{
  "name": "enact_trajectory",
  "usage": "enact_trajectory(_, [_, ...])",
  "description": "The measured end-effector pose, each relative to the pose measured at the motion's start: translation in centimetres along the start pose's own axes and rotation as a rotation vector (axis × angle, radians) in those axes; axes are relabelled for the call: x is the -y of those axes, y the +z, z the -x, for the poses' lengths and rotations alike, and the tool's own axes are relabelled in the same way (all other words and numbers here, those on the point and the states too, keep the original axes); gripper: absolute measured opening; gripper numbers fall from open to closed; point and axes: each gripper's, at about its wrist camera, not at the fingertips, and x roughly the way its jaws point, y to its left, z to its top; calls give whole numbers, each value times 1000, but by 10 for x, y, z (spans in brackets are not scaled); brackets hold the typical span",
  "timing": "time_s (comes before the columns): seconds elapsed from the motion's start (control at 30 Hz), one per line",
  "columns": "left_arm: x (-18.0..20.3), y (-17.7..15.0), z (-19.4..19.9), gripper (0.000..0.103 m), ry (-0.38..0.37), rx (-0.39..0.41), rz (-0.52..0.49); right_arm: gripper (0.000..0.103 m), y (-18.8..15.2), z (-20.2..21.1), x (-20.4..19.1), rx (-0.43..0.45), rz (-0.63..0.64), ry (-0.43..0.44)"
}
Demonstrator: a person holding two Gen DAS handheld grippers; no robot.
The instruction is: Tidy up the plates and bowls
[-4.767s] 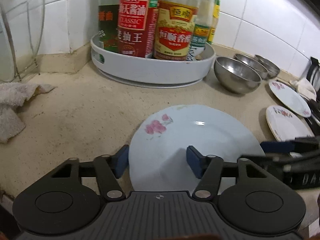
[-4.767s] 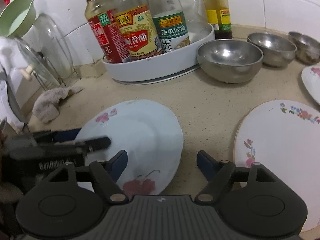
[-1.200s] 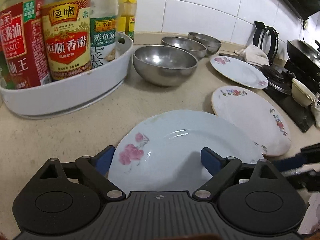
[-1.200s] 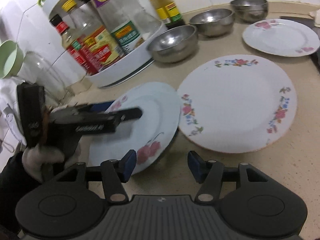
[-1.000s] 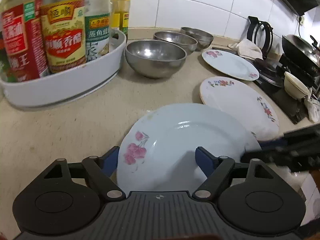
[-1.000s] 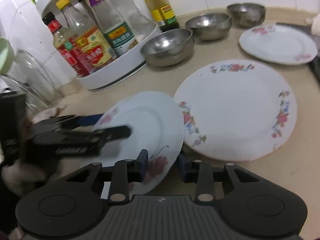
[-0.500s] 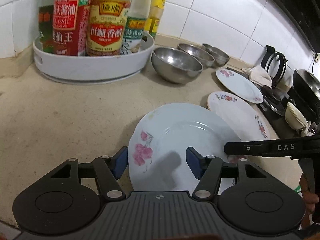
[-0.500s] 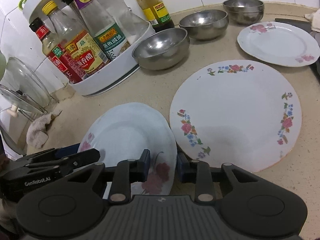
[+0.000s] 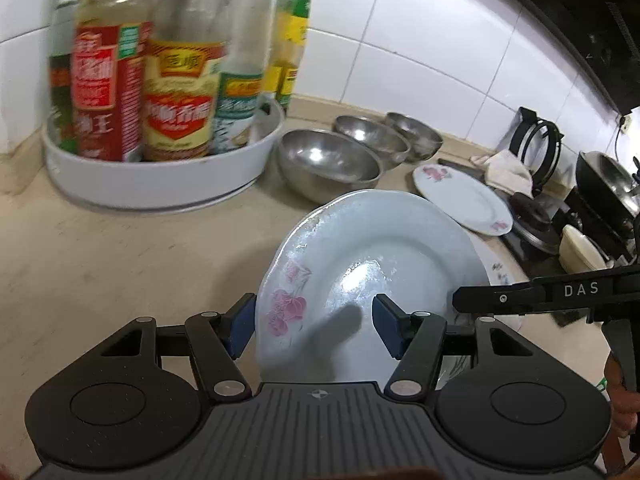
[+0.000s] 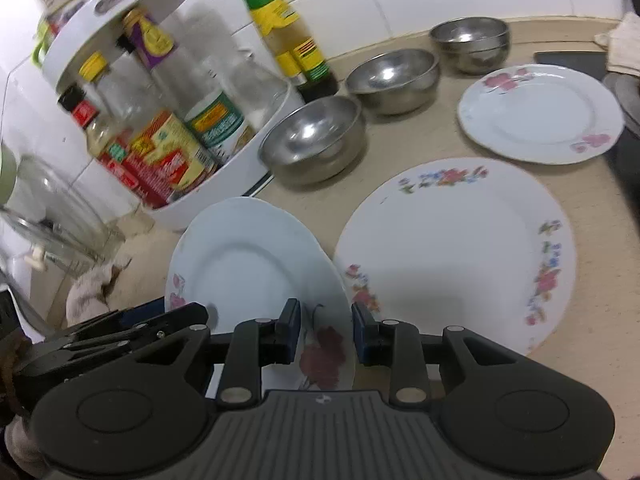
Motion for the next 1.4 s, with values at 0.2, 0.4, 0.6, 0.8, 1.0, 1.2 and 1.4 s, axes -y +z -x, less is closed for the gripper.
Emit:
enact_trajectory(0.2, [21, 19, -15, 69, -56, 26, -44, 28, 10, 19, 19, 46, -55, -25])
enact_trajectory(0.4, [46, 34, -37, 69, -112, 28, -86, 28, 23, 38, 43, 102, -108, -66])
enact_trajectory(0.6, [73, 47, -52, 69, -152, 29, -136, 28, 34, 57, 63, 137, -132, -108])
enact_trajectory(0.8, [94, 53, -66, 69, -154, 11, -164, 28, 45, 63, 86, 103, -147, -138])
enact_trajectory(1.0, [103, 52, -73, 70, -141, -9, -155, 28, 52, 66, 100, 85, -152, -129])
enact_trajectory(1.2, [104, 48, -80, 71, -118, -46, -133, 28, 55, 56, 113, 25, -160, -113])
enact_trajectory(1.4, [97, 46, -86, 71, -81, -69, -106, 28, 57, 43, 112, -20, -123, -95])
